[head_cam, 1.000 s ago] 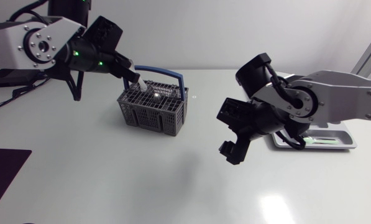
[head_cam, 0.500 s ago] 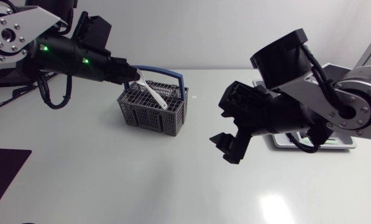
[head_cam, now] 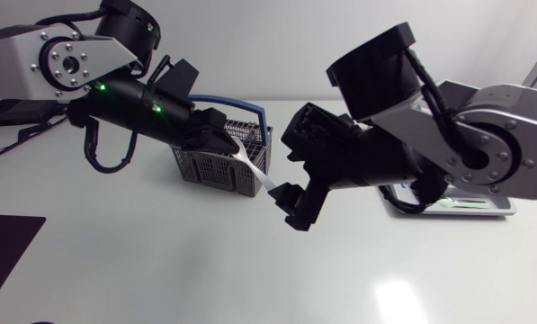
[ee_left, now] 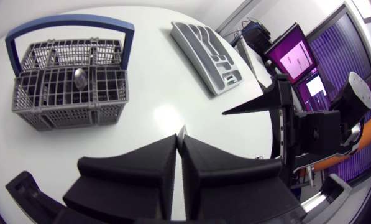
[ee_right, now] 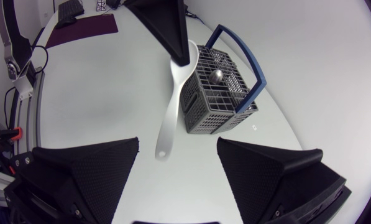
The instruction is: Unload the cutlery basket into the drawer organizer.
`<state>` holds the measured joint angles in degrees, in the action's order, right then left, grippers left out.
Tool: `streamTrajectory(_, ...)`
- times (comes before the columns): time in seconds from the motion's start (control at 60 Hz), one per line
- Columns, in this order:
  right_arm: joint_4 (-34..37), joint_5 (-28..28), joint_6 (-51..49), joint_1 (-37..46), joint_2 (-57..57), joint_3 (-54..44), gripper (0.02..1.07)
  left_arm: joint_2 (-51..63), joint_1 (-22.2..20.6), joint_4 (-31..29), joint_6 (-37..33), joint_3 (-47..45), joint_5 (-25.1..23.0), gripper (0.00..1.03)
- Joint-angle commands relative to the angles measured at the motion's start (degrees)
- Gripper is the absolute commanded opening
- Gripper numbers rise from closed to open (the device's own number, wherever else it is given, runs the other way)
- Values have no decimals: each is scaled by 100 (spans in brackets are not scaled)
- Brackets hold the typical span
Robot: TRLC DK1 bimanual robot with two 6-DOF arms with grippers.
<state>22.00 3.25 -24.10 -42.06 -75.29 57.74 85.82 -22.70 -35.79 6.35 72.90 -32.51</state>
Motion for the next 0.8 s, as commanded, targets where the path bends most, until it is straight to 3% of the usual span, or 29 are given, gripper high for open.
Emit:
streamTrajectory(0.0, -73, 27, 204, -74, -197, 212, 92, 189, -59, -121, 218, 233, -256, 4)
streamTrajectory(0.25, -187, 27, 239, -83, -522, 388, 92, 383, -209, -174, 464, 312, -598, 4)
streamTrajectory(0.367, -214, 27, 239, -83, -645, 440, 85, 427, -288, -174, 534, 339, -651, 4)
streamTrajectory(0.483, -240, 36, 283, -30, -733, 467, 69, 462, -332, -174, 552, 365, -660, 4)
streamTrajectory(0.783, -310, 212, 371, 172, -768, 432, 14, 532, -384, -156, 543, 374, -660, 4)
